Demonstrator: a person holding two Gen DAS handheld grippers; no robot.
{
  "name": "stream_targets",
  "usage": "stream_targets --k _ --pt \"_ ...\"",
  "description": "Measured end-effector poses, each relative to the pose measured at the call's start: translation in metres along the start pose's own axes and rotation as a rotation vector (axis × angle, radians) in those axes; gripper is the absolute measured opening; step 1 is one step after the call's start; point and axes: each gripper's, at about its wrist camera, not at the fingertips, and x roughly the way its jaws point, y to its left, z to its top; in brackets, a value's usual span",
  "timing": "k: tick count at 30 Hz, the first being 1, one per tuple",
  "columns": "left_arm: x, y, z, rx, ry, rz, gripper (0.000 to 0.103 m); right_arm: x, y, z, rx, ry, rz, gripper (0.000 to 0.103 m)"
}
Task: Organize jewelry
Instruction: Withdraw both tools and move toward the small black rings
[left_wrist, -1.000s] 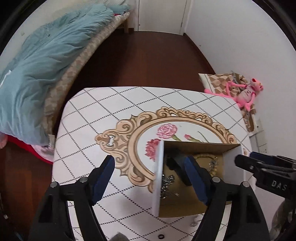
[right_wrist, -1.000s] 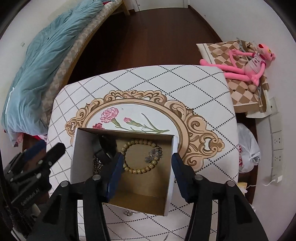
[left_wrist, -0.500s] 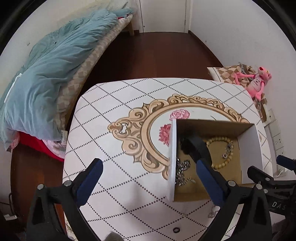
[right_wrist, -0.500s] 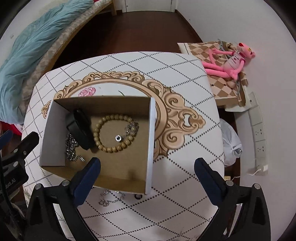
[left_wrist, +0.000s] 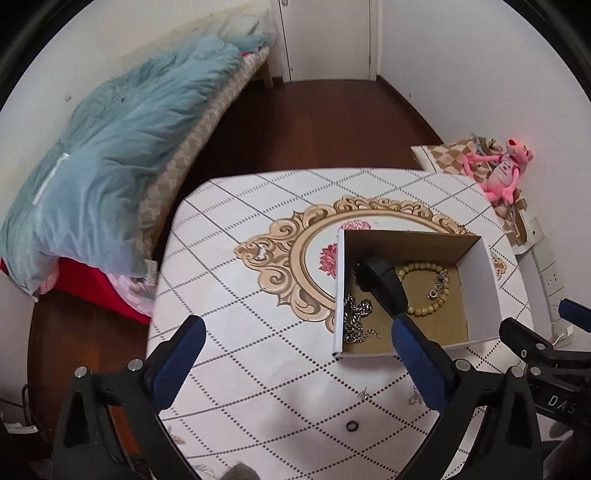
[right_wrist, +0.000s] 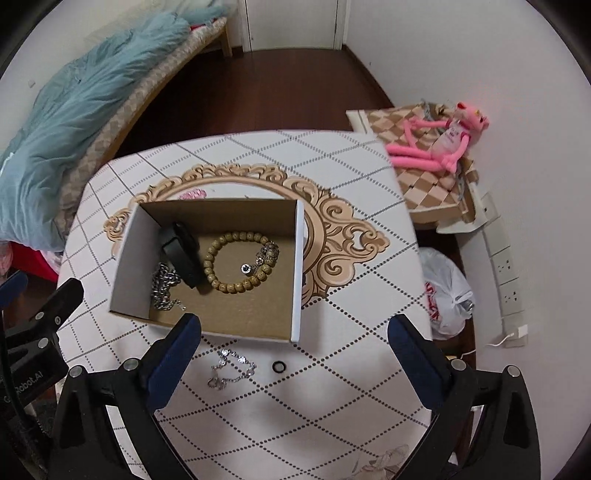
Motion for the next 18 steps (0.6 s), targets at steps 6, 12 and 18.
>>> stream_targets --k 6,12,18 --pt "-0.038 0.007 -0.009 -0.021 -0.05 -0.016 0.103 -0.043 0.004 -0.013 -0.008 -0.078 -0.003 0.102" --pt "-0.072 0.012 -0.018 -0.026 -0.098 -0.032 0.103 -0.083 0.007 -0.027 -0.006 -0.144 -0.007 0.102" --pt "-0.093 0.016 -0.027 -0.028 -0.122 -0.045 0.103 -0.111 0.012 -0.041 -0.007 -0.179 0.006 0.102"
